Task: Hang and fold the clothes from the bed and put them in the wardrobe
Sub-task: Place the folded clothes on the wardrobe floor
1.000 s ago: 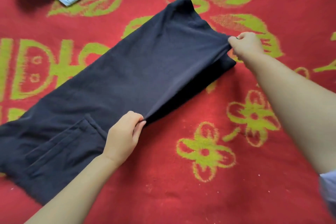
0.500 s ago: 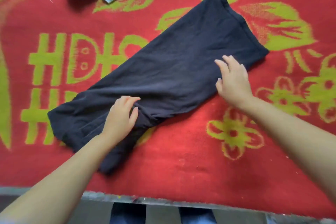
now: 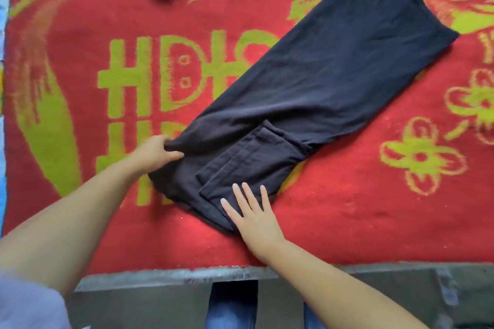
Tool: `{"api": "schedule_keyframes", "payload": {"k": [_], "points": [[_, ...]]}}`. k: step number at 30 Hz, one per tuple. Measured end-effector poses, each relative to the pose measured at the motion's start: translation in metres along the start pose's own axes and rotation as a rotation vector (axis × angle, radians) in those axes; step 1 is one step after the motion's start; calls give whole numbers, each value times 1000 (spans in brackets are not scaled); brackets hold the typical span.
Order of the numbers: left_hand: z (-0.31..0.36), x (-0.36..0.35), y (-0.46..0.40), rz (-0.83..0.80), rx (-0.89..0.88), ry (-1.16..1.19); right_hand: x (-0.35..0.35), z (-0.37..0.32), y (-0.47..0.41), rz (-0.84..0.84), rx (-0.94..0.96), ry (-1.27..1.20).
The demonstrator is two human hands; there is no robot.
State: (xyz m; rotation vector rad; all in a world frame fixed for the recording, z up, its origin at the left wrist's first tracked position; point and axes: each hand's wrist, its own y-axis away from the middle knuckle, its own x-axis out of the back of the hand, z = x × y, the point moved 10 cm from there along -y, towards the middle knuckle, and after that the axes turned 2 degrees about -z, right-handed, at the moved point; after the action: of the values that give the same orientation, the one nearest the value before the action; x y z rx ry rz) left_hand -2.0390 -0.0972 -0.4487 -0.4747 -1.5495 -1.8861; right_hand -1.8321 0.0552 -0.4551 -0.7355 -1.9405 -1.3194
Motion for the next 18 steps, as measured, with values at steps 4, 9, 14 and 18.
{"api": "schedule_keyframes", "payload": {"k": [4, 9, 14, 18], "points": [[7, 12, 15, -317, 69, 421, 18, -6, 8, 15, 34, -269], [82, 66, 13, -330, 132, 724, 98, 38, 35, 289, -25, -1279], [211, 64, -13, -343, 133, 1268, 131, 184, 61, 851, -411, -1650], [264, 43, -44, -223, -50, 1329, 102, 271, 53, 1026, -727, -1948]]}}
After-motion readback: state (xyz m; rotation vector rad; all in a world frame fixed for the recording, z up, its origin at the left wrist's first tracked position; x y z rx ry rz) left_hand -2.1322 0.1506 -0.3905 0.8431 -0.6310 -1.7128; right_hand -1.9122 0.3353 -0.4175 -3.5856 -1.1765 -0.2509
